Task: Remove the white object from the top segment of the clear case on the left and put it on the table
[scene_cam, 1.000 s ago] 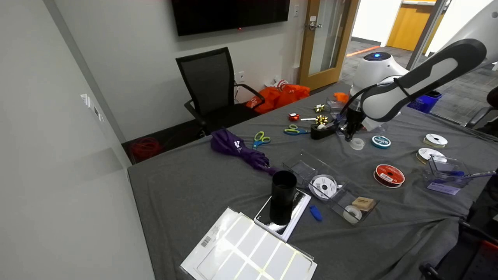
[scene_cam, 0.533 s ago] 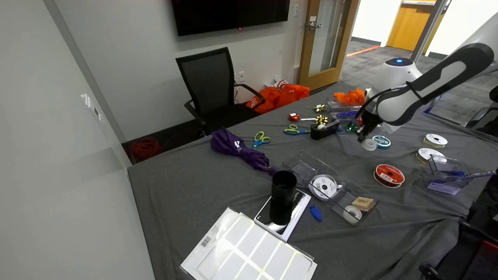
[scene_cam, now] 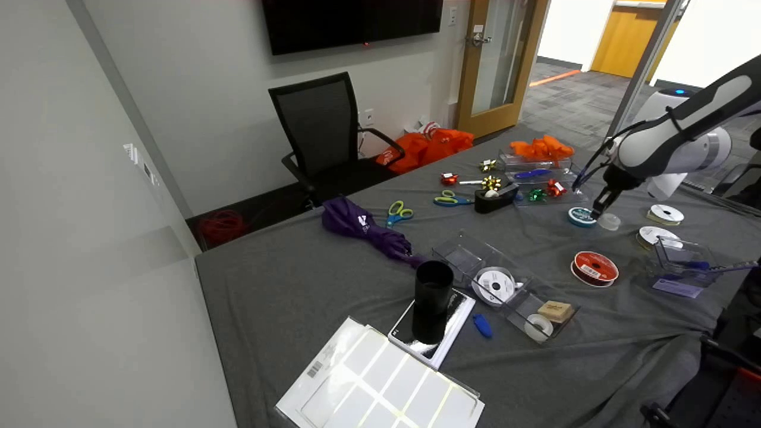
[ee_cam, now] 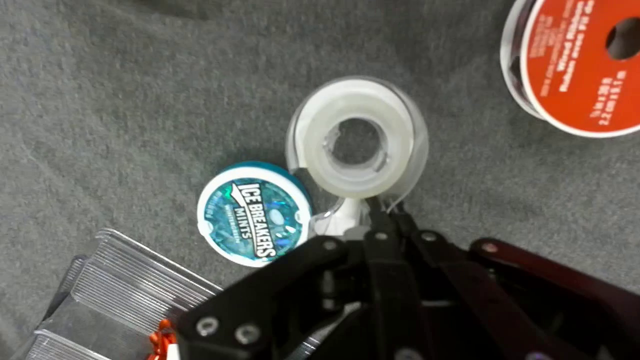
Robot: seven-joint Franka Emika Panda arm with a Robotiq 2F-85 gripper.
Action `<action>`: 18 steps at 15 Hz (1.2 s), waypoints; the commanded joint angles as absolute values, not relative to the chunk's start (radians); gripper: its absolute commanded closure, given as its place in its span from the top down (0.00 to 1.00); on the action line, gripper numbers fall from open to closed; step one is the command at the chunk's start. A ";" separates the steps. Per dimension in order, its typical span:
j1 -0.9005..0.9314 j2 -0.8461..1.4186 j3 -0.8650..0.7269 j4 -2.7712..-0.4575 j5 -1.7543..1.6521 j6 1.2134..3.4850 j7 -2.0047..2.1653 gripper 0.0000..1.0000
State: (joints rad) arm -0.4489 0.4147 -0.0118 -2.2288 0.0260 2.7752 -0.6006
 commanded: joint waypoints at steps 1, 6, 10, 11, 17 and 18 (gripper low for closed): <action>-0.542 0.362 0.033 -2.269 0.096 2.751 -0.765 0.01; -0.544 0.397 -0.013 -2.238 0.115 2.725 -0.830 0.01; -0.524 0.429 -0.036 -2.227 0.106 2.733 -0.796 0.01; -0.527 0.435 -0.033 -2.225 0.111 2.738 -0.795 0.01; -0.520 0.453 -0.037 -2.224 0.103 2.745 -0.762 0.43; -0.521 0.453 -0.035 -2.224 0.103 2.744 -0.762 0.50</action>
State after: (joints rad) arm -0.5329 0.4418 -0.0224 -2.2347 0.0954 2.7464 -0.7652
